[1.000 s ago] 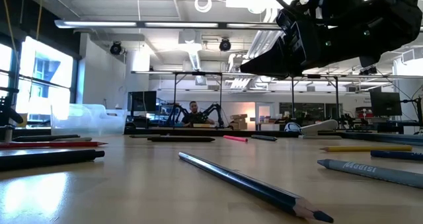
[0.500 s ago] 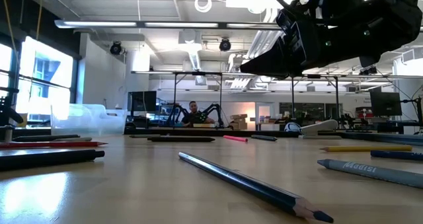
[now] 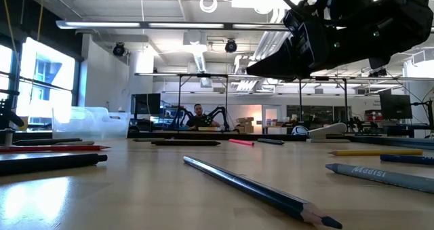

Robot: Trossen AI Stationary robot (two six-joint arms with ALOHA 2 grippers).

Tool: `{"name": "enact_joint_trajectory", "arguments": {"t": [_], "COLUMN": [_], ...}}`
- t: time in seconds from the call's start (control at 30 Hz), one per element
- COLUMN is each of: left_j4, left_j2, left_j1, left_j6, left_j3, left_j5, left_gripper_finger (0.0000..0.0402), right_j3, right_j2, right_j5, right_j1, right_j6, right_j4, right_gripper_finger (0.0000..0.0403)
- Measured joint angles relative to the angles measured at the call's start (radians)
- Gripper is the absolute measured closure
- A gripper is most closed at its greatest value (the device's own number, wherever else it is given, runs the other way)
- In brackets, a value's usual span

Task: Sort crayons/erasers/pens/pencils in bins
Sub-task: Put the green pencil into the black bin

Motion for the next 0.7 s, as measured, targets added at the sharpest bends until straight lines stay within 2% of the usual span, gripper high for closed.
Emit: {"name": "enact_joint_trajectory", "arguments": {"t": [0.3,0.7], "left_j4": [-0.012,0.005], "left_j2": [0.01,0.084], "left_j1": [0.0,0.003], "left_j6": [-0.003,-0.002], "left_j3": [0.0,0.0], "left_j5": [0.006,0.075], "left_gripper_finger": [0.0393,0.0393], "right_j3": [0.0,0.0], "right_j2": [0.0,0.0], "right_j5": [0.0,0.0], "right_j1": [0.0,0.0], "right_j6": [-0.01,-0.017], "right_j4": [-0.003,-0.013], "right_gripper_finger": [0.0403,0.0403]}}
